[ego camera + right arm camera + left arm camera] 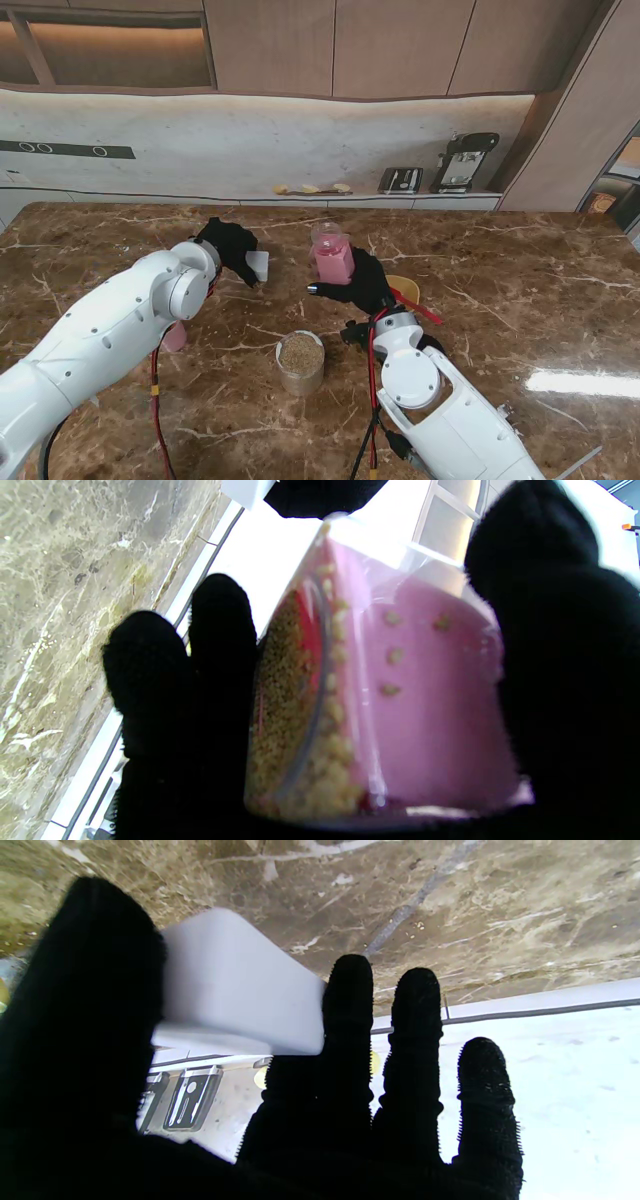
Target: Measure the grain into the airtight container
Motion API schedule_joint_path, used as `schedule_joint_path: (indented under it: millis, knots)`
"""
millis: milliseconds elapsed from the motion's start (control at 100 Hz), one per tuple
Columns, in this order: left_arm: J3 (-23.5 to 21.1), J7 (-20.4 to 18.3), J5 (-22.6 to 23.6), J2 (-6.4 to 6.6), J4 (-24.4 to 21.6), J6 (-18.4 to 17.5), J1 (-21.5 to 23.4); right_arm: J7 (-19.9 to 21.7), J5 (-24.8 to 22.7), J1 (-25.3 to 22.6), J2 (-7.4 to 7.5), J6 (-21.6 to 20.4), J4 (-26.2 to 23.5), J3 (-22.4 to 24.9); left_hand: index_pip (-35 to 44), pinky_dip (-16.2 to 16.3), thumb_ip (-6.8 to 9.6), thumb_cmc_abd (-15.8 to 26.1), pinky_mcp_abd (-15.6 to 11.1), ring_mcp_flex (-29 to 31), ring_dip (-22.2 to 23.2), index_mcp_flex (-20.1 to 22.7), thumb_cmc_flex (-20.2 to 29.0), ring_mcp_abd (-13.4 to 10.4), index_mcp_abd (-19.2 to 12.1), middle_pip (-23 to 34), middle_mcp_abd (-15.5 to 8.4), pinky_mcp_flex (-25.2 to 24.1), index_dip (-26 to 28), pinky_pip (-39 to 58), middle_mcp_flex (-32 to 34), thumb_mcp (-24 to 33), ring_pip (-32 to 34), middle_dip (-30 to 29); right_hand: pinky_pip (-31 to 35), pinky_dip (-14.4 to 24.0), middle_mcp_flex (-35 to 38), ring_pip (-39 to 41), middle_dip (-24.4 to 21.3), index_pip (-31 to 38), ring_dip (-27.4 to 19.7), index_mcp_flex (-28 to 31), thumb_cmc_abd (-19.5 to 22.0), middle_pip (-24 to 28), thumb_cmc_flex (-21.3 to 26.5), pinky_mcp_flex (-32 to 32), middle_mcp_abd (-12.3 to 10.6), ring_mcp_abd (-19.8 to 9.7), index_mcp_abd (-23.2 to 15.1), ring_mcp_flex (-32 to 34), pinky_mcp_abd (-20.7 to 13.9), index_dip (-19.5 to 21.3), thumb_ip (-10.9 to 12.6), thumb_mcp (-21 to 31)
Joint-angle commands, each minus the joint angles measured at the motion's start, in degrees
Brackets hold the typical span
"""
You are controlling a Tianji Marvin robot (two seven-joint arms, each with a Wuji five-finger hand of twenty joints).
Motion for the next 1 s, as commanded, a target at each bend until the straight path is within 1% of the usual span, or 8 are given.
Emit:
schedule_joint_path:
  millis: [0,170,300,420,460,550,650,990]
  knots:
    - [0.6,0.1,-0.4,-0.53,0.7,0.6,0.1,0.7,0.5,-0.5,-0.16,0.3,0.3,0.1,11.8,-0.4,0.14,7.0,-1.3,-5.0,0.8,14.8,6.0,-0.4,-15.2,-1.0,-3.9,-3.8,-1.5,-3.3,-4.8,12.7,-2.9,-3.2,-0.5,1.5,7.2,2.0,2.4,10.2,-0.3,8.0,16.2,10.4,10.8,-0.7,-5.9,-7.8,-12.2,3.3,-4.2,1.2,-0.1,15.8]
    - [2.3,0.0,-0.3,-0.56,1.4,1.2,-0.3,0.8,0.5,-0.4,-0.15,0.3,0.3,0.2,11.0,-3.6,0.18,7.3,-5.8,-20.1,-1.5,14.8,6.0,-4.2,-16.8,-3.0,-4.1,-12.5,-2.3,-13.6,-17.9,11.2,-9.5,-4.0,-0.5,1.5,7.2,2.0,2.4,10.2,-0.3,8.0,16.1,10.4,10.8,-0.7,-5.9,-7.8,-12.1,3.3,-4.2,1.2,-0.1,15.8]
    - [3.2,0.7,-0.8,-0.87,2.0,2.7,-0.4,0.8,0.5,-0.4,-0.13,0.2,0.3,0.3,10.3,-9.3,0.28,7.7,-8.4,-29.5,-4.4,14.7,6.3,-6.6,-17.4,-3.6,-4.6,-12.8,-2.4,-31.9,-25.2,10.2,-13.4,-5.0,-0.5,1.5,7.2,2.0,2.4,10.1,-0.3,8.0,16.2,10.4,10.8,-0.7,-6.0,-7.8,-12.1,3.3,-4.2,1.2,-0.1,15.8]
    - [4.1,0.6,-0.8,-0.97,2.2,3.7,-0.6,0.8,0.4,-0.4,-0.12,0.2,0.2,0.4,9.8,-6.8,0.43,7.8,-10.3,-36.6,-6.8,14.5,6.5,-8.4,-18.0,-5.0,-5.2,-13.8,-2.3,-50.3,-30.5,9.7,-16.6,-6.8,-0.5,1.5,7.2,2.0,2.4,10.2,-0.3,8.0,16.2,10.4,10.8,-0.7,-6.0,-7.8,-12.2,3.3,-4.2,1.2,-0.1,15.8]
    - [4.5,0.7,-1.0,-1.07,2.4,4.2,-0.7,0.7,0.4,-0.4,-0.12,0.2,0.2,0.4,9.8,-11.2,0.51,8.0,-10.5,-38.7,-7.7,14.4,6.6,-8.8,-18.0,-5.3,-5.3,-12.3,-2.3,-56.1,-32.2,9.2,-17.8,-7.5,-0.5,1.5,7.2,2.0,2.4,10.1,-0.3,8.0,16.2,10.4,10.8,-0.7,-6.0,-7.8,-12.2,3.3,-4.2,1.2,-0.1,15.8]
    - [5.4,0.2,-1.7,-1.17,2.6,4.9,-1.0,0.8,0.4,-0.4,-0.11,0.1,0.2,0.4,9.6,-19.4,0.51,8.3,-11.1,-40.6,-8.7,14.3,6.9,-9.4,-18.3,-5.7,-5.5,-11.1,-2.2,-60.8,-34.1,8.8,-19.2,-8.5,-0.5,1.5,7.2,2.0,2.4,10.2,-0.3,8.0,16.2,10.4,10.8,-0.7,-6.0,-7.7,-12.2,3.3,-4.2,1.2,-0.1,15.8]
    - [6.4,-0.3,-2.1,-1.23,2.9,5.5,-1.2,0.8,0.4,-0.4,-0.09,0.1,0.2,0.5,9.4,-23.4,0.63,8.6,-11.7,-41.8,-9.1,14.1,7.1,-9.7,-18.4,-6.3,-5.8,-10.7,-2.1,-62.4,-35.4,8.1,-20.2,-9.4,-0.5,1.5,7.2,2.0,2.4,10.1,-0.3,8.0,16.2,10.4,10.8,-0.7,-5.9,-7.7,-12.2,3.3,-4.2,1.2,-0.1,15.8]
    - [8.9,1.5,-3.2,-1.98,5.4,7.1,-1.7,0.7,0.4,-0.5,-0.07,0.1,0.2,0.6,9.4,-25.1,0.72,8.0,-11.8,-41.8,-8.9,14.1,7.0,-9.3,-18.4,-5.9,-5.4,-10.7,-2.1,-62.3,-35.5,8.4,-20.3,-9.6,-0.6,1.5,7.3,2.0,2.4,10.1,-0.3,8.0,16.3,10.4,10.7,-0.7,-5.9,-7.7,-12.2,3.2,-4.2,1.2,-0.1,15.7]
